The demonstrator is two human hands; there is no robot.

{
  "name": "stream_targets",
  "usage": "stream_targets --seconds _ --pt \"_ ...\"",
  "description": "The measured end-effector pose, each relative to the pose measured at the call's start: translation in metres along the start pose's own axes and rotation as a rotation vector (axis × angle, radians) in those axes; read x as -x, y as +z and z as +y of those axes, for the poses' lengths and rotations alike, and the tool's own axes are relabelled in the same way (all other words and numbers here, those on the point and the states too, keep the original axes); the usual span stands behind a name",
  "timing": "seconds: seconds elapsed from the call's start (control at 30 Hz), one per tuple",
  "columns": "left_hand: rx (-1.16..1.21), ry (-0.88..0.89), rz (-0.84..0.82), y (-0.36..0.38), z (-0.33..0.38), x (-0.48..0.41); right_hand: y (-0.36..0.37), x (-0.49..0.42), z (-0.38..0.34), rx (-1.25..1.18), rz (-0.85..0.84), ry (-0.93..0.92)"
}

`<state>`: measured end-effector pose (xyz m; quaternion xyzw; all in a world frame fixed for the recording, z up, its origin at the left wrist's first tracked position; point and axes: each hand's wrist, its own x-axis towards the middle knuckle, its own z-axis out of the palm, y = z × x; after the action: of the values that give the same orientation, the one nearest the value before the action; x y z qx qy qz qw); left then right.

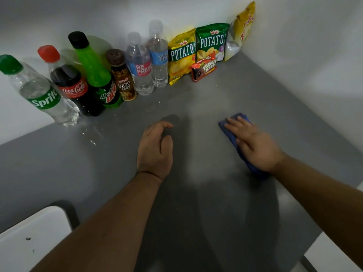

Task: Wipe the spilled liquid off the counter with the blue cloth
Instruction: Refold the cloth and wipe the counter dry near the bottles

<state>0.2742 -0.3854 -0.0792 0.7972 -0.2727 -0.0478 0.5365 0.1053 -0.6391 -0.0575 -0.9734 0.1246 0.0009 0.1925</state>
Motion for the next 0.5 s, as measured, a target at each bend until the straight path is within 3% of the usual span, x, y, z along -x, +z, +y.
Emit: stream_targets --seconds 0.1,0.2,0.33,0.43,0.5 --pt "-0.028 0.017 -0.015 0.001 0.001 -0.001 0.012 -0.037 -0.025 0.008 0.081 0.115" --pt "-0.056 0.02 -0.04 0.0 0.001 -0.002 0.037 -0.026 -0.072 0.012 0.076 0.031" --pt "-0.131 0.046 -0.092 -0.003 0.009 -0.002 0.061 0.054 -0.113 0.011 0.018 -0.103" --pt "-0.273 0.12 -0.181 -0.008 0.017 0.004 0.055 0.107 -0.087 0.014 -0.054 -0.136" --pt "-0.33 0.158 -0.235 -0.008 0.026 0.017 0.037 0.125 -0.051 -0.001 -0.018 -0.048"
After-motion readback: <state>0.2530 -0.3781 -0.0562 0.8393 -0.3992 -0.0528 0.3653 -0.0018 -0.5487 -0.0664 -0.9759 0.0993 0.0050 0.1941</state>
